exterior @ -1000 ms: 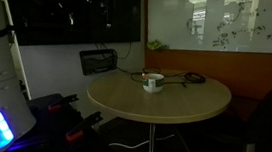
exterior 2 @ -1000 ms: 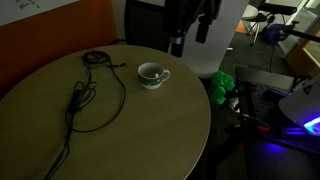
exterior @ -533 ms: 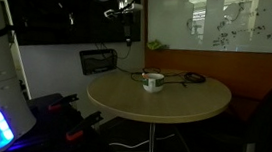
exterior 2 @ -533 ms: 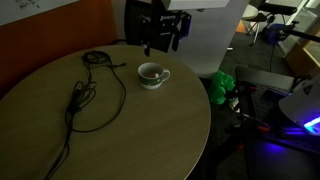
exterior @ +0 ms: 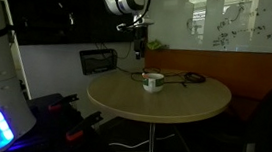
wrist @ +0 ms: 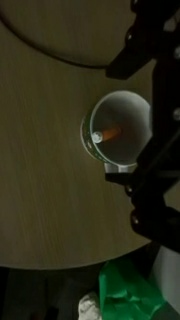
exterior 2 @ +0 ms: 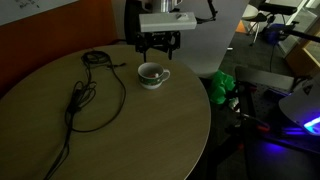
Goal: Pick the marker from the cup and put it on the table
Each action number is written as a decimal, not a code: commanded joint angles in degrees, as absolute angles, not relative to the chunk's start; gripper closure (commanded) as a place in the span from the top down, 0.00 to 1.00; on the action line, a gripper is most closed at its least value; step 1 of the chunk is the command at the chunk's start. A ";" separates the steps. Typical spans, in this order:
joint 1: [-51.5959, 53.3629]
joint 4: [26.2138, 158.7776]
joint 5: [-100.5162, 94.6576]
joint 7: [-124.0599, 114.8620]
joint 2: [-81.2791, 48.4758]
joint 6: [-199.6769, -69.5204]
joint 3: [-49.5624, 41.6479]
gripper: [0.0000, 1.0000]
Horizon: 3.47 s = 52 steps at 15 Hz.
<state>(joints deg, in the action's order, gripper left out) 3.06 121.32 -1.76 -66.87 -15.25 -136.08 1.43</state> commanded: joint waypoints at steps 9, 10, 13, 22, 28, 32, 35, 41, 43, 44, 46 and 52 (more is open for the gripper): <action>3.55 115.40 7.31 -65.81 -22.25 -133.59 -2.69 0.86; 3.38 115.24 7.57 -65.35 -22.45 -133.42 -2.72 0.86; 3.35 115.02 7.48 -65.32 -23.24 -133.26 -3.11 0.80; 3.21 113.37 7.93 -65.29 -26.77 -133.72 -3.73 0.68; 2.79 110.51 9.96 -64.90 -30.03 -133.35 -3.76 0.60; 2.96 108.63 9.70 -64.77 -31.53 -132.98 -4.07 0.49; 2.68 107.65 9.97 -63.96 -32.07 -132.25 -3.85 0.32; 2.24 107.01 12.17 -60.81 -32.70 -129.47 -3.53 0.36; 2.49 107.08 12.30 -60.85 -33.01 -129.20 -3.81 0.41; 2.56 107.10 12.26 -60.74 -33.14 -129.28 -3.88 0.45; 2.63 107.32 12.31 -60.83 -33.27 -129.43 -3.93 0.16; 2.84 107.57 12.03 -60.97 -31.90 -130.32 -4.30 0.05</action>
